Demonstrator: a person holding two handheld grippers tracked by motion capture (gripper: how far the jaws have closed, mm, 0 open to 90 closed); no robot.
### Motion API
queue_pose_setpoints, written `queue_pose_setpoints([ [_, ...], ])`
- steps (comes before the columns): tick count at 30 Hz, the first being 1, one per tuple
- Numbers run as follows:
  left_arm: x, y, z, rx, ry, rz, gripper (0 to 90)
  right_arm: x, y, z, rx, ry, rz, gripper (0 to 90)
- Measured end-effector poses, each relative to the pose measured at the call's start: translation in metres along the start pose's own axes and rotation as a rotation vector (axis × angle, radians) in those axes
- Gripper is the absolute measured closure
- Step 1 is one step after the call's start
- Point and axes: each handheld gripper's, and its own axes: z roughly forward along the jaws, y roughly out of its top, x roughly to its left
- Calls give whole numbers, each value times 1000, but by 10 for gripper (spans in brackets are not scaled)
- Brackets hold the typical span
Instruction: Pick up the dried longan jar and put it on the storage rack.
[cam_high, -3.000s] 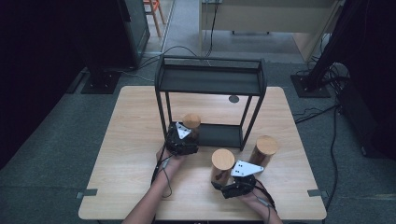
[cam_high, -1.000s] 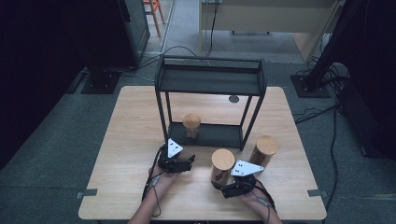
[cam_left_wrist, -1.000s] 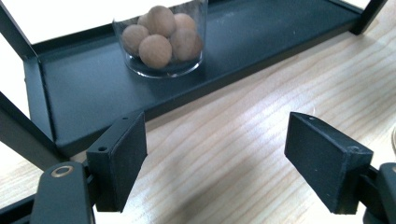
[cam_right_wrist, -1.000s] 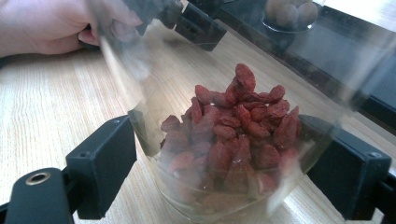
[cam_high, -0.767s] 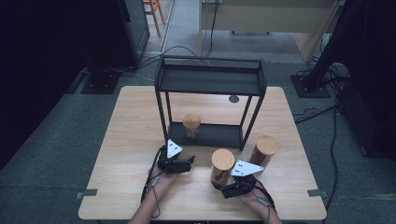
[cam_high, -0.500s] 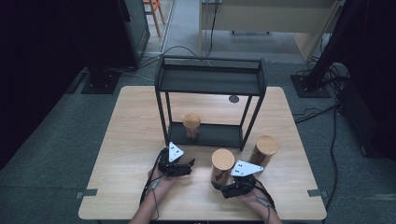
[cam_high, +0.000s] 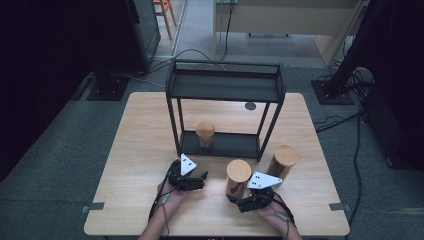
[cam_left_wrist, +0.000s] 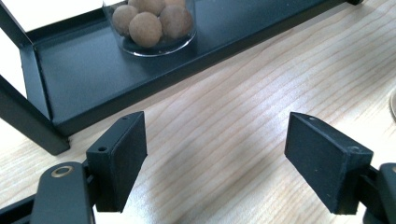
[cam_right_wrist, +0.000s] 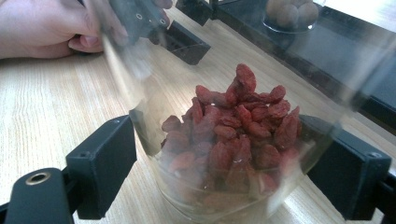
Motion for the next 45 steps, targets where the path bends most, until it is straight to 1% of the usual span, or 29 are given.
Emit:
queue_pose_setpoints([
  [4,1,-2,-3,-2,-1,-10,214,0,0,-1,-5,0,6,136],
  [10,0,-4,-5,7,4,3,214,0,0,0,-5,-1,2,136],
  [13,0,-5,-6,7,3,1,214,0,0,0,-4,-2,1,136],
  [24,2,-9,-12,4,0,-26,214,0,0,-1,-5,-3,3,136],
  [33,1,-11,-15,12,5,-20,214,0,0,-1,-6,-4,8,136],
  [38,1,-12,-17,9,2,-29,215,0,0,0,-5,-7,4,135],
  [45,1,-14,-19,19,-2,-26,214,1,0,0,-4,-15,0,136],
])
